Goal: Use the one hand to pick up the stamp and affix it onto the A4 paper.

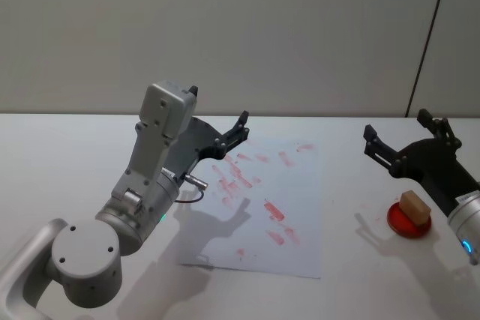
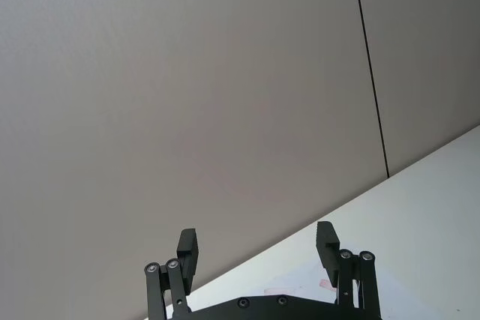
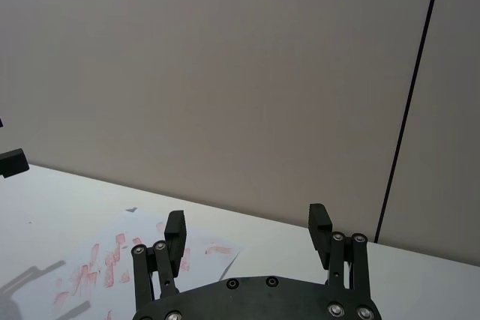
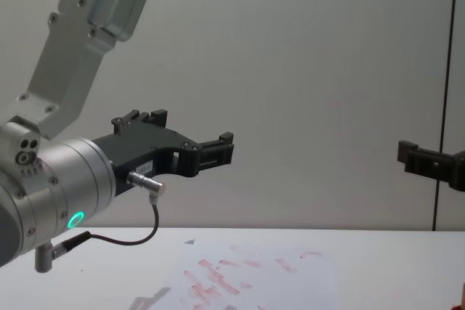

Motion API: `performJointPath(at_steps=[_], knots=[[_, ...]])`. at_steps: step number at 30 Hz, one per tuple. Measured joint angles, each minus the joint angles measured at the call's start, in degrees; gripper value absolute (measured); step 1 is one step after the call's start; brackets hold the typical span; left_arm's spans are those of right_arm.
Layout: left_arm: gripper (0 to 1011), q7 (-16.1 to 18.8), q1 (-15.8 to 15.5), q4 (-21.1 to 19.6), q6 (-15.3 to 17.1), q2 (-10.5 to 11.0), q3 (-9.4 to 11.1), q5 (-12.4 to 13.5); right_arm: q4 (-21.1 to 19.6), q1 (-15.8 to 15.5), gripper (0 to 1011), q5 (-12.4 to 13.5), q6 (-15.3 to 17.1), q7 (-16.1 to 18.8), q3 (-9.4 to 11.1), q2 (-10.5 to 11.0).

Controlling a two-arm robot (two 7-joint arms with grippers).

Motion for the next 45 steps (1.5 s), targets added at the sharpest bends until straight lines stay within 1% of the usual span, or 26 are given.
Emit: performJointPath(at_steps=[45], knots=[[1002, 0.0, 0.0, 0.0, 0.0, 0.0, 0.0, 0.0, 0.0, 0.0, 1001, 0.0, 0.0, 0.0, 0.0, 0.0]])
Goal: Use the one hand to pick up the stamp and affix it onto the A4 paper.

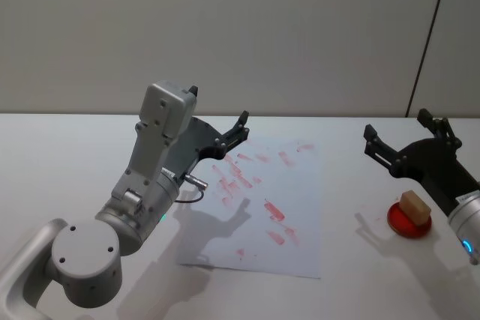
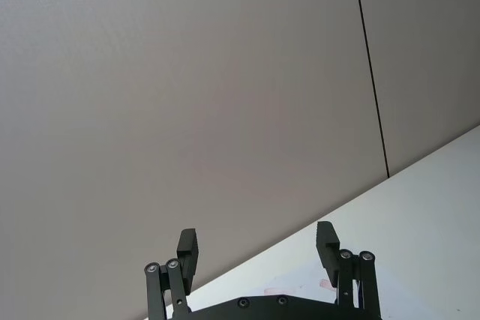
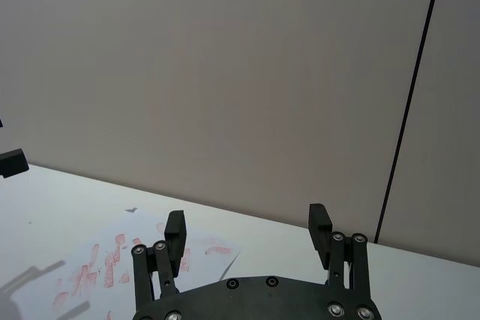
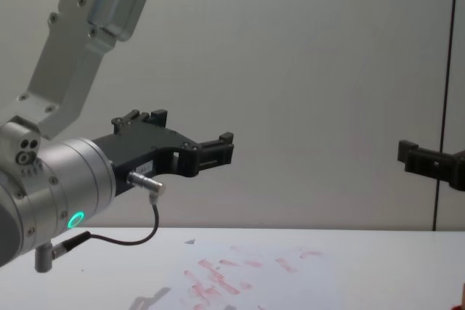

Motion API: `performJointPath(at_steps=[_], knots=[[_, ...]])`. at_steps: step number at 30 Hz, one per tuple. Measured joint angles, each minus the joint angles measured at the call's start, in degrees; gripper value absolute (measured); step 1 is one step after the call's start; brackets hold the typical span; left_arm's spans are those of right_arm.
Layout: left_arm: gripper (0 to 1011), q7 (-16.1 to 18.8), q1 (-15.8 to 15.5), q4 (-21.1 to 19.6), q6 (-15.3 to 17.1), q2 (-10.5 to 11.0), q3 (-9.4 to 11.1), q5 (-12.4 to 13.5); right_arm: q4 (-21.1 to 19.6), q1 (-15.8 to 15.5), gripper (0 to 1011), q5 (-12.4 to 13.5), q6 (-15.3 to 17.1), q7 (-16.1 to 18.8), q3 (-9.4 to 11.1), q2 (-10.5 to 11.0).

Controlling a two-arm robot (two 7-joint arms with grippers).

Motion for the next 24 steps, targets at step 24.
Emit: performJointPath(at_steps=[24], knots=[[1003, 0.0, 0.0, 0.0, 0.0, 0.0, 0.0, 0.0, -4.0, -8.7, 1001, 3.4, 3.3, -5.6, 4.3, 6.5]])
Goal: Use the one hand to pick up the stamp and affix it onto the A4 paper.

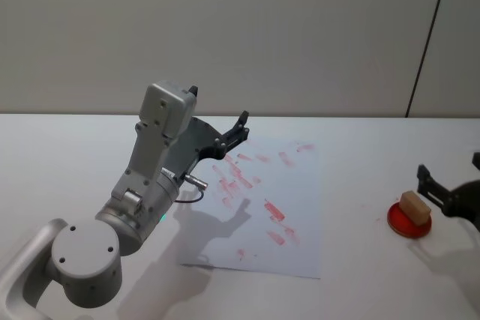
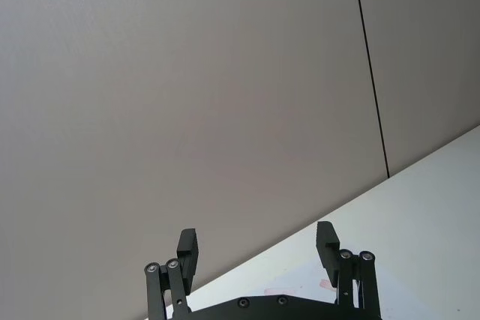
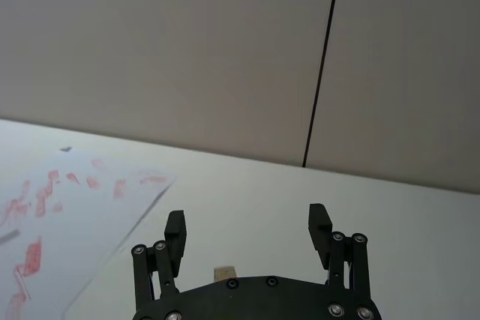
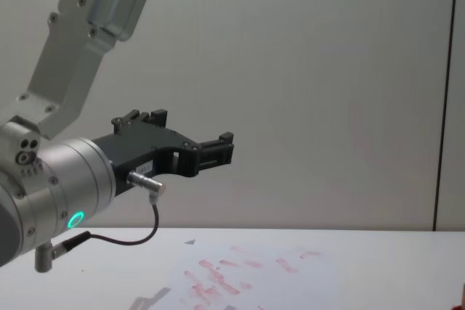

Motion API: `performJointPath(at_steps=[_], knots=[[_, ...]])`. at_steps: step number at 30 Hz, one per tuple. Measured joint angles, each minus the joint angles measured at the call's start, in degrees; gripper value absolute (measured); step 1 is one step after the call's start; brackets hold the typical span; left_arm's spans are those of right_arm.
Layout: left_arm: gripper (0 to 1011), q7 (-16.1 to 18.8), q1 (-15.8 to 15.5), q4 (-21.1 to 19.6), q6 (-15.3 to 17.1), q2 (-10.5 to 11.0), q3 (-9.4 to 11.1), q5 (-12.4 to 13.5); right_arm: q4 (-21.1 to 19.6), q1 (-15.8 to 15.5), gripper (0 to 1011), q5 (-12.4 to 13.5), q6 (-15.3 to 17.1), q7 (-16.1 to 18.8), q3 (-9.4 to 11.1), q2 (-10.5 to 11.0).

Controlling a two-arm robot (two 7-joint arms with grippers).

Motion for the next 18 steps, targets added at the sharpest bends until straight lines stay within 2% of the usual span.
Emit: performJointPath(at_steps=[8, 18], knots=[[1003, 0.0, 0.0, 0.0, 0.0, 0.0, 0.0, 0.0, -0.4, -1.8, 1001, -0.6, 4.1, -0.4, 0.3, 1.0], [1003, 0.0, 0.0, 0.0, 0.0, 0.0, 0.0, 0.0, 1.3, -0.9, 1001, -2.9, 8.8, 0.4, -0.3, 0.3]])
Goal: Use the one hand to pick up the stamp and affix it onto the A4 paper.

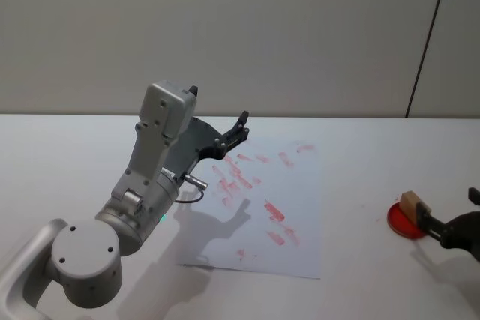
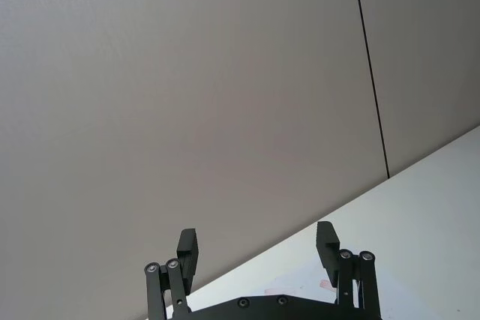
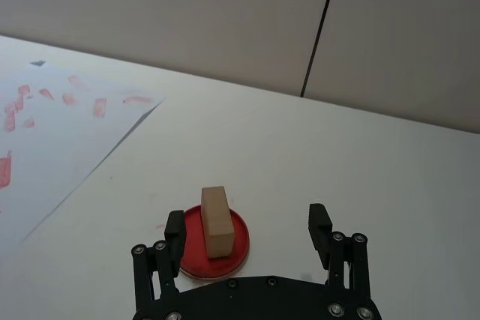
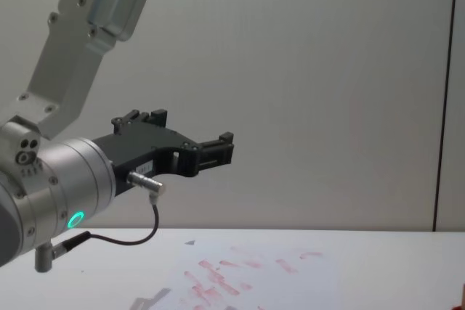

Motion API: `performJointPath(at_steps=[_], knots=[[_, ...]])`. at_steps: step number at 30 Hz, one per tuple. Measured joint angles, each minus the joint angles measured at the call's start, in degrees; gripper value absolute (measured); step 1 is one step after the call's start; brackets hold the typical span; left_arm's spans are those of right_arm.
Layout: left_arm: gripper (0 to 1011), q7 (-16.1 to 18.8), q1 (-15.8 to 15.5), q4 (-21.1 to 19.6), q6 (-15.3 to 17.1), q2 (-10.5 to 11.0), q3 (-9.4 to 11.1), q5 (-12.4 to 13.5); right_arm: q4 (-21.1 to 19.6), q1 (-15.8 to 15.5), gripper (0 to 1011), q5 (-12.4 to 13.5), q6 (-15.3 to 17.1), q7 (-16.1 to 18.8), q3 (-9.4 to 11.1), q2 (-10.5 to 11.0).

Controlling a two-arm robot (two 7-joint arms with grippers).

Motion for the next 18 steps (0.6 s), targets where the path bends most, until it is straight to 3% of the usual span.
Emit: performJointPath(at_steps=[18], knots=[[1003, 0.0, 0.0, 0.0, 0.0, 0.0, 0.0, 0.0, 5.7, 5.4, 1001, -4.2, 4.7, 3.0, -1.5, -3.1]])
